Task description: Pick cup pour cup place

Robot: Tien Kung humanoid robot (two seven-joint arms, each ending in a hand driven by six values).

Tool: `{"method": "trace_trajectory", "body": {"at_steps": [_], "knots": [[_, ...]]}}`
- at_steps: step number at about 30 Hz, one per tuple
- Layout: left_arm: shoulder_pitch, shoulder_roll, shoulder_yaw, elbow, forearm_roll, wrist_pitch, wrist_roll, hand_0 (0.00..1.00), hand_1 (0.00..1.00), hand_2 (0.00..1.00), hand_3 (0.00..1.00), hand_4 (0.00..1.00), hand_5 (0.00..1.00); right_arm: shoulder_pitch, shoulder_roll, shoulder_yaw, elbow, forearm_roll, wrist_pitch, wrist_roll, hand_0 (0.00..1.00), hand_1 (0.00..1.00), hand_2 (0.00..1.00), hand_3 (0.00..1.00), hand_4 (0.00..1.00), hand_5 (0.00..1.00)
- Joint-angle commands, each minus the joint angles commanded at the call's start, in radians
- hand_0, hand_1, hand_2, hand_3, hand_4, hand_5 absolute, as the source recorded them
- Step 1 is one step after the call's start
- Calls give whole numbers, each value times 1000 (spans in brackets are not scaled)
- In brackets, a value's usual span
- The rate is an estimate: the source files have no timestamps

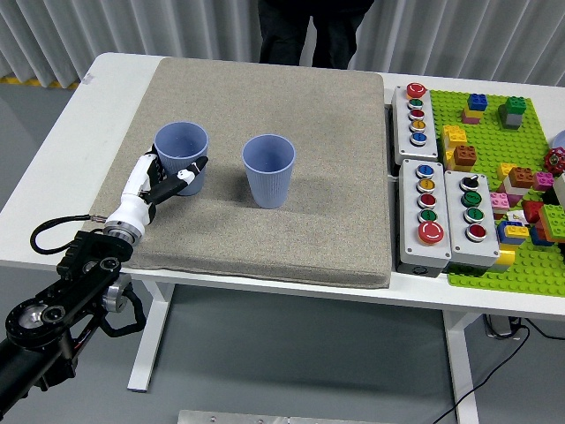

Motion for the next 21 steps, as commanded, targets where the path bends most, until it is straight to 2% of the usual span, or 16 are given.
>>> {"method": "trace_trajectory", "body": {"at_steps": [5, 6, 21], "knots": [[-2, -1, -2, 4, 5, -1, 1, 998, 998, 998, 998, 848, 354, -1, 0, 0, 0, -1, 1, 0, 685, 649, 579, 582, 2, 68], [-2, -1, -2, 4, 6, -2, 2, 998, 998, 998, 998, 722, 200, -1, 0, 0, 0, -1, 1, -1, 685, 649, 580, 582, 2, 68], [-1, 1, -8, 8, 2, -1, 2, 998, 998, 998, 998, 708, 164, -1, 0, 6, 0, -7, 1, -1, 685, 649, 580, 582, 2, 68]]}}
